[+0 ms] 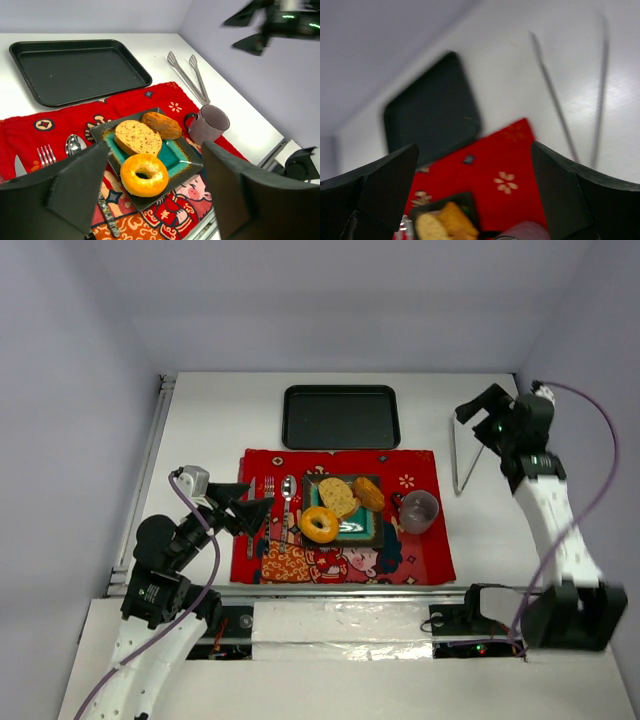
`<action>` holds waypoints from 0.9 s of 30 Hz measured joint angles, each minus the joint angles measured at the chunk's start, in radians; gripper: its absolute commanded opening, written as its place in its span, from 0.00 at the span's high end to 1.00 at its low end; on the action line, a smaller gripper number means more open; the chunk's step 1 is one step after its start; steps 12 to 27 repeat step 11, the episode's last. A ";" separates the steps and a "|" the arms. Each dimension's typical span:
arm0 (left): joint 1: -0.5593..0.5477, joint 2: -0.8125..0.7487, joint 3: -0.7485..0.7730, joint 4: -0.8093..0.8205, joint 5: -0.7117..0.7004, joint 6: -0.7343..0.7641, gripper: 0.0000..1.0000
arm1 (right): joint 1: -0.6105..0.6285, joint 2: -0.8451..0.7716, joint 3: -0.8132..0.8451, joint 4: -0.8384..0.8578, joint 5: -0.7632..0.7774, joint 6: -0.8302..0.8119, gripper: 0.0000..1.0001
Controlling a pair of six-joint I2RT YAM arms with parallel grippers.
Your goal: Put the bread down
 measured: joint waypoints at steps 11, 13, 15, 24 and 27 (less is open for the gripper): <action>0.000 0.034 0.000 -0.001 -0.011 -0.001 0.16 | 0.023 -0.555 -0.462 0.179 -0.240 0.208 0.67; 0.000 0.034 0.000 -0.001 -0.011 -0.001 0.16 | 0.023 -0.555 -0.462 0.179 -0.240 0.208 0.67; 0.000 0.034 0.000 -0.001 -0.011 -0.001 0.16 | 0.023 -0.555 -0.462 0.179 -0.240 0.208 0.67; 0.000 0.034 0.000 -0.001 -0.011 -0.001 0.16 | 0.023 -0.555 -0.462 0.179 -0.240 0.208 0.67; 0.000 0.034 0.000 -0.001 -0.011 -0.001 0.16 | 0.023 -0.555 -0.462 0.179 -0.240 0.208 0.67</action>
